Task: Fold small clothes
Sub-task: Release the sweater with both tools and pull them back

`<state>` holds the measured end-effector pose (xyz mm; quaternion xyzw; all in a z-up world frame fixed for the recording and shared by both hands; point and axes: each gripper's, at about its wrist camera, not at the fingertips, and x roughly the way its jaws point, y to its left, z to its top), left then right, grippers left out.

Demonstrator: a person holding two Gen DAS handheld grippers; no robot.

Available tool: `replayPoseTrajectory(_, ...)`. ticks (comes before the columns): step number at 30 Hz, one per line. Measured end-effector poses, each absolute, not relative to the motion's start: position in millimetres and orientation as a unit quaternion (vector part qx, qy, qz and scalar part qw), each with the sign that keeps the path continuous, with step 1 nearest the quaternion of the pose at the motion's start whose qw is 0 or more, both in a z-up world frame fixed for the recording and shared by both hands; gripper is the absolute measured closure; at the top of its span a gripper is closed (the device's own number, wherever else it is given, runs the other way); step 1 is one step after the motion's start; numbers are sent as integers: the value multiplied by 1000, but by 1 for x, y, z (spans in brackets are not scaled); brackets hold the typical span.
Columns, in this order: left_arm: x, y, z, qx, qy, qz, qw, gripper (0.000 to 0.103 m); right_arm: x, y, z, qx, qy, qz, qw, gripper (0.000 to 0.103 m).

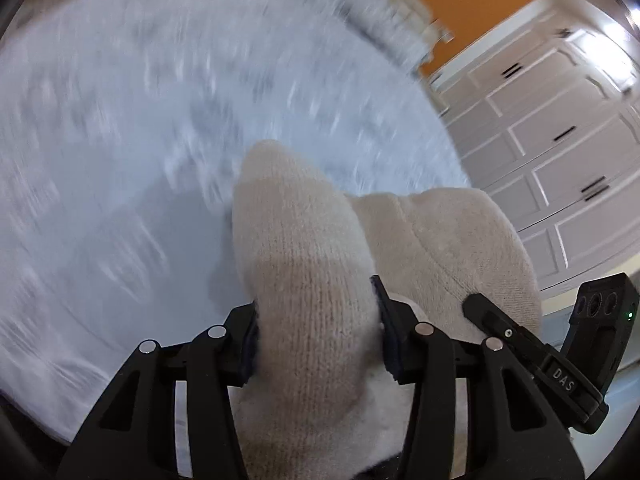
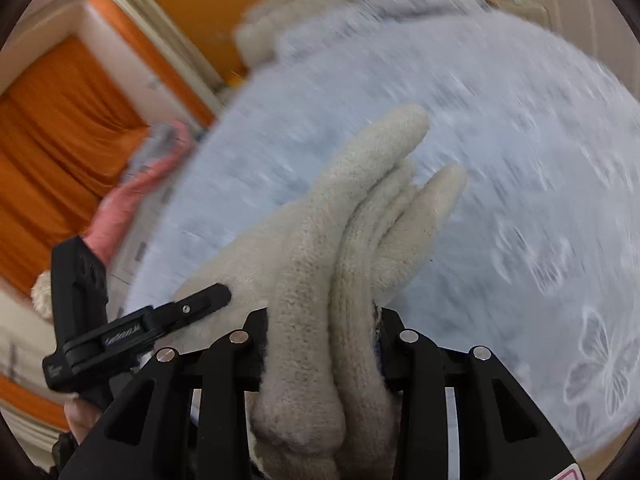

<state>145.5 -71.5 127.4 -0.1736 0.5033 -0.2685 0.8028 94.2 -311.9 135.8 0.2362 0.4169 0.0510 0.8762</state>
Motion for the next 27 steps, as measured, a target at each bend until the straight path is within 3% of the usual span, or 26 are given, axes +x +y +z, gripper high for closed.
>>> replayPoseTrajectory(3,157,-46,155,-141,478,-258,828,48,105,-299,138,260,401,57,876,62)
replayPoseTrajectory(4,164,-39,150,-120,474,-247,837,37,114,-296,126,263,408,53,873,55)
replayPoseTrajectory(5,170,-37,138,-102,472,-236,843,25,124,-296,104,267,420,42,866,55)
replayPoseTrajectory(6,174,-36,121,-80,474,-220,849,24,133,-298,80,262,438,16,860,56)
replayPoseTrajectory(7,174,-33,99,-45,488,-189,851,28,136,-298,56,242,466,-18,851,65)
replayPoseTrajectory(9,166,-26,70,-5,513,-160,843,33,133,-288,26,201,519,-79,827,72)
replayPoseTrajectory(11,139,-12,58,-1,503,-157,850,30,108,-274,27,199,495,-71,843,67)
replayPoseTrajectory(12,124,-9,54,1,496,-152,855,27,94,-266,28,181,489,-79,849,58)
replayPoseTrajectory(17,82,-12,26,39,490,-114,863,18,58,-228,3,103,504,-106,851,58)
replayPoseTrajectory(27,40,-7,-20,50,475,-60,877,17,9,-185,-37,71,504,-110,854,49)
